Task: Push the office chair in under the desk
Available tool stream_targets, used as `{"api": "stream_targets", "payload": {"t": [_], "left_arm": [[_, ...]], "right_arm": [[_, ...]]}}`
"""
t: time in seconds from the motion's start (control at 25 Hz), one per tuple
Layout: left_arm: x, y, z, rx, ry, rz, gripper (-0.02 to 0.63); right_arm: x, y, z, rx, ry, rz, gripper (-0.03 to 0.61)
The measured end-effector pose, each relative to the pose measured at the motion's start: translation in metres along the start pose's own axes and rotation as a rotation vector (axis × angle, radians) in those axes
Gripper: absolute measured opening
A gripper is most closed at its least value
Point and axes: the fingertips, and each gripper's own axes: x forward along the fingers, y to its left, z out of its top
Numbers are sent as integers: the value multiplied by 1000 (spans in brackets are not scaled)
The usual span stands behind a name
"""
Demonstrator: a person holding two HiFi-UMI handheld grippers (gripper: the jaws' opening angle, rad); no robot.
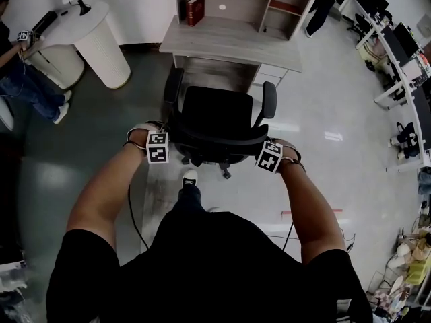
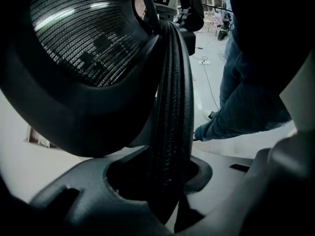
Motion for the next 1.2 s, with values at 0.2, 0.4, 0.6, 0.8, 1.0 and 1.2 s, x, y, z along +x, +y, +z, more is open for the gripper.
{"api": "stream_targets", "payload": {"t": [0.2,0.4,0.6,0.8,1.0,1.2], "left_arm": [[-1,5,-4,-3,0,0,117],[-1,12,-12,-7,3,2,114],[5,30,-23,0,8,7,114],[9,48,-31,-1,11,5,114],[14,68,-33,5,5,4,114],[24,94,-38,14,4,10,114]], "right_arm": [[-1,-8,5,-8,-6,3,189],[1,-16,13,-13,-9,-2,189],[9,-32,24,-8,-12,-6,189],[13,-50,33,-10,-17,-8,189],[16,-69,36,-4,-12,7,189],[22,-92,41,4,-17,-6,189]]}}
